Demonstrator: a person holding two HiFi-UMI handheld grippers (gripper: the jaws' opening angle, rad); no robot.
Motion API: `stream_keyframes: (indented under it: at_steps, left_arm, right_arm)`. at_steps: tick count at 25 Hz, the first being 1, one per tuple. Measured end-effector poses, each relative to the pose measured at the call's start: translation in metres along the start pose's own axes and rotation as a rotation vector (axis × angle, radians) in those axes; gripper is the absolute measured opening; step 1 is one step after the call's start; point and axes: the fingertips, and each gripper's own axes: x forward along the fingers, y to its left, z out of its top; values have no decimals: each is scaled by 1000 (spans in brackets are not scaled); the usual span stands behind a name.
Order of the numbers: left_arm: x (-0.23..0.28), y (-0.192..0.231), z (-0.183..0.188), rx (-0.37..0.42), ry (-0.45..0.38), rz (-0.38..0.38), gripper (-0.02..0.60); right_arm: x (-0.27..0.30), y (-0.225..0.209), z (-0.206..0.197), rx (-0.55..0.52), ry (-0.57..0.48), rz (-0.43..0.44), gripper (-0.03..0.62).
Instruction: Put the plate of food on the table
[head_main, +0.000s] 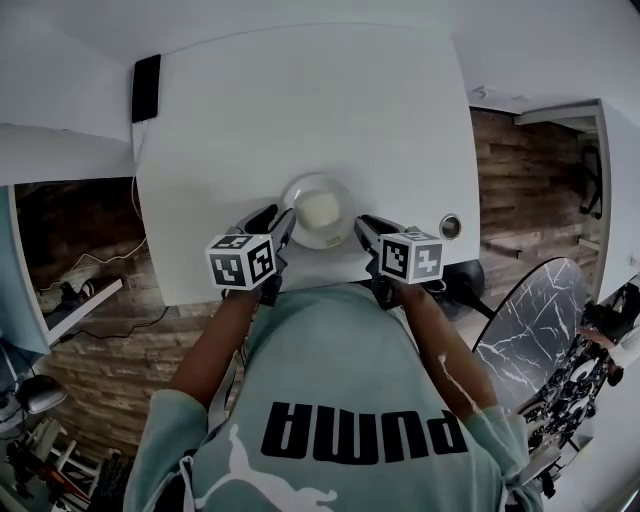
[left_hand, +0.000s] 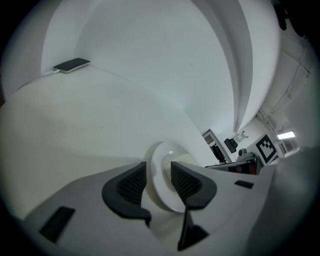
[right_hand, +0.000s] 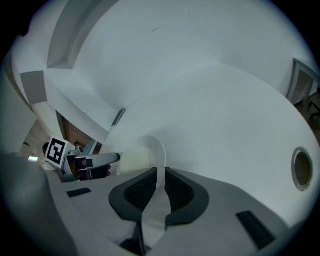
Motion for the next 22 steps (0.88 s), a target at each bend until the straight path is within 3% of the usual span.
stream_keyframes:
  at_steps: [13, 22]
  left_arm:
    - [17, 7, -3, -15, 35, 5, 141]
    - [15, 11, -6, -80, 66, 24, 61]
  right_arm:
    - [14, -7, -4, 151, 22, 69, 37]
    - [17, -4, -2, 210, 32, 88, 35]
